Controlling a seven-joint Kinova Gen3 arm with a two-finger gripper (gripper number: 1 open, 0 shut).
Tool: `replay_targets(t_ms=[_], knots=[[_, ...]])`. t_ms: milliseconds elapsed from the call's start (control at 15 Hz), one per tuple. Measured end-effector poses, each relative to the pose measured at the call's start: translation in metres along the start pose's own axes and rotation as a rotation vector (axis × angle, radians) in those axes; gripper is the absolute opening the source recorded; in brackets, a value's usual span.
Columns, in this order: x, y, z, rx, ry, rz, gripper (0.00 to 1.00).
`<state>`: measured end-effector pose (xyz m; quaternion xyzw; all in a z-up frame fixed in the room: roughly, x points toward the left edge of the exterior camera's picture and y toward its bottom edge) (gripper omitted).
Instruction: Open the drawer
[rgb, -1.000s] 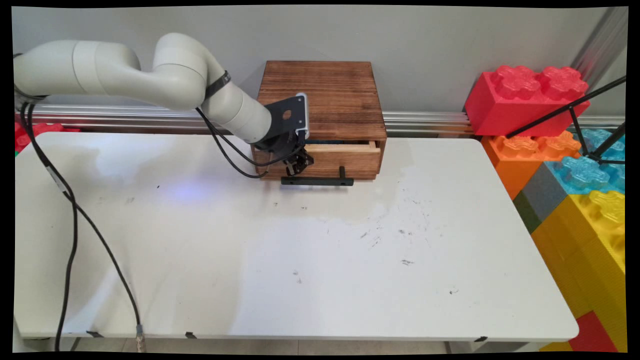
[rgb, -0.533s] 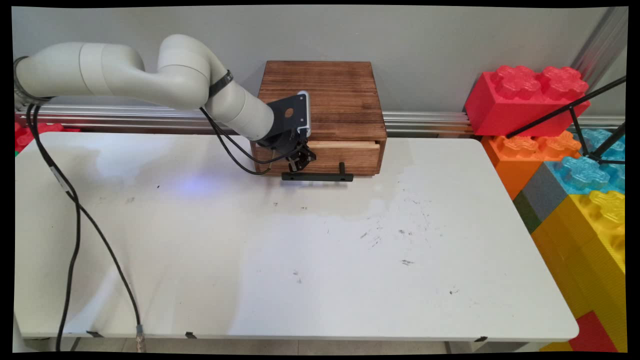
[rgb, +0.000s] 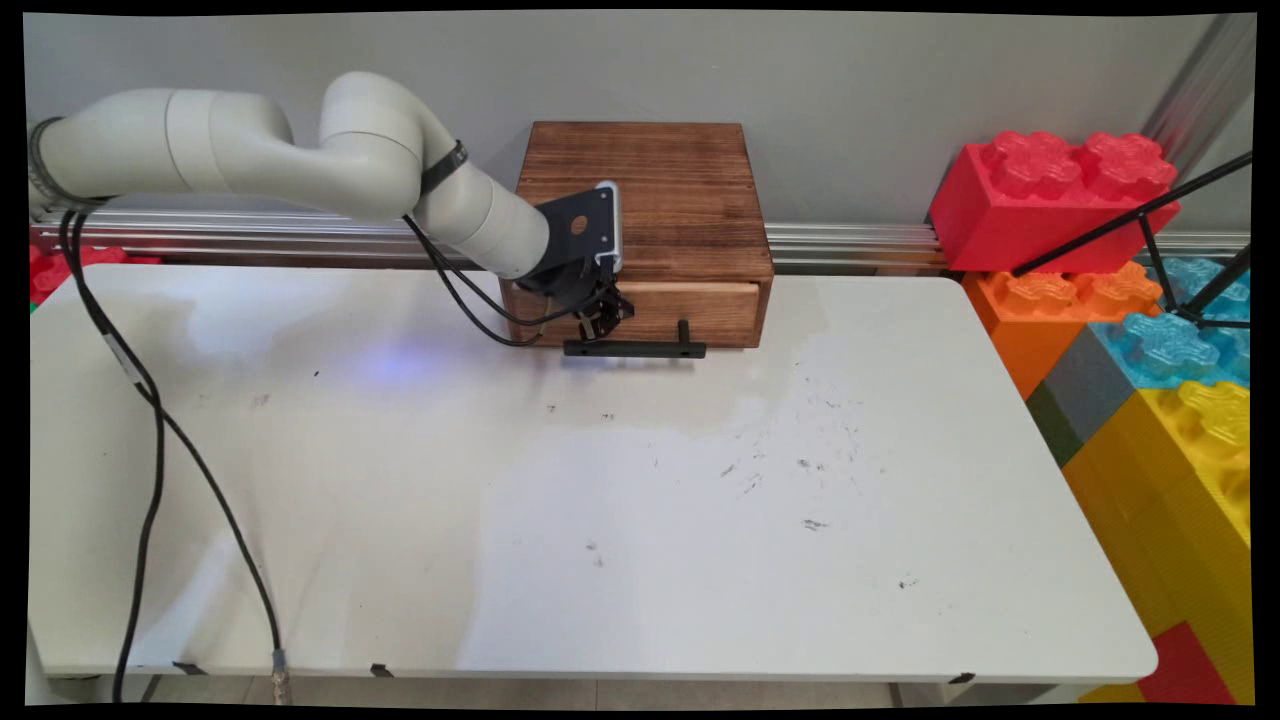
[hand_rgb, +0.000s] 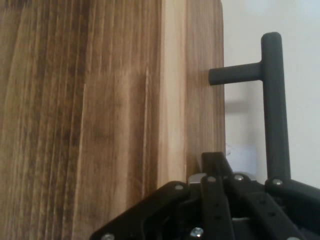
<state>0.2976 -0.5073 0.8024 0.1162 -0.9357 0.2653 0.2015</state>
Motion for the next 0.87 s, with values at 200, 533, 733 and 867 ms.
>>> replay_targets(t_ms=[200, 533, 733, 867], knots=[[-0.0009, -0.0020, 0.0018, 0.004, 0.003, 0.003, 0.00], [-0.0020, -0.0046, 0.0031, 0.007, 0.006, 0.008, 0.00], [-0.0023, -0.0062, 0.0035, 0.009, 0.008, 0.011, 0.00], [-0.0025, -0.0068, 0.0035, 0.010, 0.009, 0.012, 0.00]])
